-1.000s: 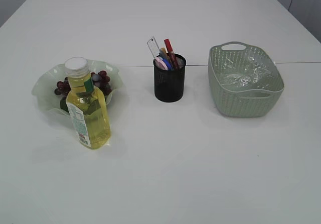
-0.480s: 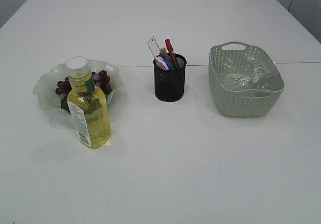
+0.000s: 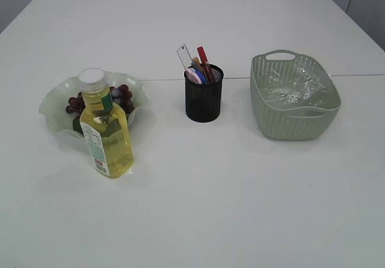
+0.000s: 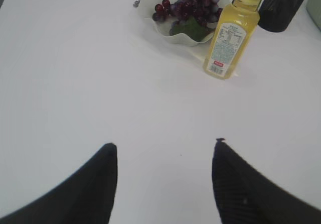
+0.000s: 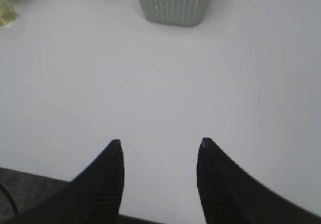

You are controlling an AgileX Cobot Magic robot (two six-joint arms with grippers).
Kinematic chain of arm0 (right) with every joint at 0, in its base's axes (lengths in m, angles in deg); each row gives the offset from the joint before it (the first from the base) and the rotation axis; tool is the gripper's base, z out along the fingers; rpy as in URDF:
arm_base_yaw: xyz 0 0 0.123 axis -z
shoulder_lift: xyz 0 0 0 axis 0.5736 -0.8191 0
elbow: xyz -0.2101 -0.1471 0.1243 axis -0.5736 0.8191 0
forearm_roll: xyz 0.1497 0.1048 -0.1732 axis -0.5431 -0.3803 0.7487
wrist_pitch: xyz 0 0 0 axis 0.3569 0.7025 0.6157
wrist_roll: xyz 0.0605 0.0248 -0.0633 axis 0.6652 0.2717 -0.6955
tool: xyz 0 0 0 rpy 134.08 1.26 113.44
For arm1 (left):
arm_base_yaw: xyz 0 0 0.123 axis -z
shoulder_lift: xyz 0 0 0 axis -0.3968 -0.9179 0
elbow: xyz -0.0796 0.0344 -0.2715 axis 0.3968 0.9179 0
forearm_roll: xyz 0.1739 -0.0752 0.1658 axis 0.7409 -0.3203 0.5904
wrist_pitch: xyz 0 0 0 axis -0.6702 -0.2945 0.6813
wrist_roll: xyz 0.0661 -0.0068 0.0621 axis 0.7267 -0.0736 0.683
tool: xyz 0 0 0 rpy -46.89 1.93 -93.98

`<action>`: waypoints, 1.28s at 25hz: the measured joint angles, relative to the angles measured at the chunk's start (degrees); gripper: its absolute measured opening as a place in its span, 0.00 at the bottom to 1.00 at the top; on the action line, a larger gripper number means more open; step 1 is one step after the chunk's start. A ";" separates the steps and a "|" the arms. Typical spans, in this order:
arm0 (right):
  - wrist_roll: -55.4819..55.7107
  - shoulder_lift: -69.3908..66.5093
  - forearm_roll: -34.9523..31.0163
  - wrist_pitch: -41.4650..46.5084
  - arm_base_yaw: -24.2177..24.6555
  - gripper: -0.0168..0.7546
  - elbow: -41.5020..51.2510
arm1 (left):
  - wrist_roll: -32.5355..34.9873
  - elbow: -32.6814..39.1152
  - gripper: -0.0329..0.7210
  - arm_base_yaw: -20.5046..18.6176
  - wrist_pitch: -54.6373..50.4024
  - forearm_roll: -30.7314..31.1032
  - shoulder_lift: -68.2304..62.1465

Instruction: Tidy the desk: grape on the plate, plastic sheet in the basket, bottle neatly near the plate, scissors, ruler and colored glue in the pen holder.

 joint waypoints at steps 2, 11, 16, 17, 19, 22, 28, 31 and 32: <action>-0.13 0.00 0.13 0.03 0.00 0.48 1.71 | 0.49 1.76 0.63 0.00 1.66 -0.62 0.00; -0.42 0.00 1.85 -2.56 0.00 0.48 2.79 | 1.80 3.69 0.62 0.00 5.79 -1.45 0.00; -0.54 0.00 2.82 -6.13 0.00 0.48 4.57 | 1.94 3.69 0.62 0.00 5.79 -1.92 0.00; -0.54 0.00 2.82 -6.42 0.00 0.48 4.62 | 1.94 3.69 0.62 0.00 5.79 -2.21 0.00; -0.54 0.00 2.82 -6.75 0.00 0.48 4.62 | 1.94 3.78 0.62 0.00 5.79 -2.87 0.00; -0.54 0.00 2.82 -6.75 0.00 0.48 4.62 | 1.94 3.96 0.61 0.00 5.79 -2.87 0.00; -0.54 0.00 2.82 -6.75 0.00 0.48 4.62 | 1.94 4.18 0.58 0.00 5.79 -3.18 0.00; -0.54 0.00 2.82 -6.75 0.00 0.48 4.62 | 1.94 4.18 0.58 0.00 5.79 -3.26 0.00; -0.54 0.00 2.82 -6.75 0.00 0.48 4.62 | 1.94 4.18 0.58 0.00 5.79 -3.26 0.00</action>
